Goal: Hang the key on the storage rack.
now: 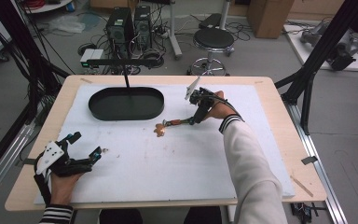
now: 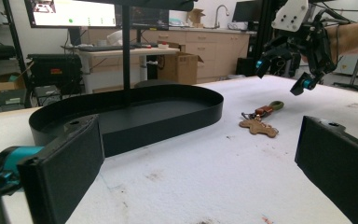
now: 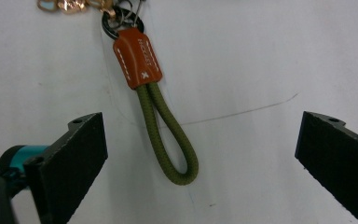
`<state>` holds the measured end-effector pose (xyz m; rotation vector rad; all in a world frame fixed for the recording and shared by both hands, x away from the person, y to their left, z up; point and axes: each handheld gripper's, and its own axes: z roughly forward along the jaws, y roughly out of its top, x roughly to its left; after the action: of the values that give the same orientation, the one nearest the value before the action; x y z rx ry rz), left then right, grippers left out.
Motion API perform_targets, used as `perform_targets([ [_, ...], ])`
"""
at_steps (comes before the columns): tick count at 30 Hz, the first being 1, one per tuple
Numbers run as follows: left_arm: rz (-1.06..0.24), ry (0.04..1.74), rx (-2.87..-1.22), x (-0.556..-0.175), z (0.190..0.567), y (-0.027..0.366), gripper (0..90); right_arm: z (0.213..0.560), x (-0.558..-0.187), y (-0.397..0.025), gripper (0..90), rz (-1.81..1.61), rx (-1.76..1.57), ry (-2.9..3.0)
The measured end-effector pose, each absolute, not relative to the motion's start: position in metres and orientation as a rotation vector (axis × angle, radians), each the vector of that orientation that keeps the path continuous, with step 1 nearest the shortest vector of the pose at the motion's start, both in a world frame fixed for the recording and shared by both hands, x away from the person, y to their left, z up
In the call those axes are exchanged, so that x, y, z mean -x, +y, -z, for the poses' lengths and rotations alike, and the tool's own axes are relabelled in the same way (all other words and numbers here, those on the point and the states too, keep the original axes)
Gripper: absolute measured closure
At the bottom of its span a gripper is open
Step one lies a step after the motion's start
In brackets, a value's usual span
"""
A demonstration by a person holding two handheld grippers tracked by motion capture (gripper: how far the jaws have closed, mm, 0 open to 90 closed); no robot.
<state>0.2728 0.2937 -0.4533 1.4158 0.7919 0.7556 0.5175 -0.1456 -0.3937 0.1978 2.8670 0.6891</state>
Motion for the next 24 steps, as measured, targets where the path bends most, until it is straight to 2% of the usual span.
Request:
perform_targets([
  [6,-0.757,0.792,-1.418,-0.273,0.453,0.294,1.7,0.397,-0.517,-0.146,7.1,-0.648,-0.196,2.908],
  [8,-0.757,0.792,-1.417,-0.273,0.453,0.294,1.7,0.397,-0.518,-0.147,17.8,-0.631,-0.176,2.92],
  [12,-0.756,0.792,-1.417,-0.273,0.453,0.294,1.7,0.398,-0.518,-0.146,19.0,-0.625,-0.164,2.926],
  [15,-0.755,0.792,-1.417,-0.273,0.453,0.294,1.7,0.401,-0.518,-0.144,26.1,-0.588,-0.149,2.934],
  [24,-0.756,0.792,-1.417,-0.273,0.453,0.294,1.7,0.406,-0.518,-0.14,36.4,-0.517,-0.091,2.957],
])
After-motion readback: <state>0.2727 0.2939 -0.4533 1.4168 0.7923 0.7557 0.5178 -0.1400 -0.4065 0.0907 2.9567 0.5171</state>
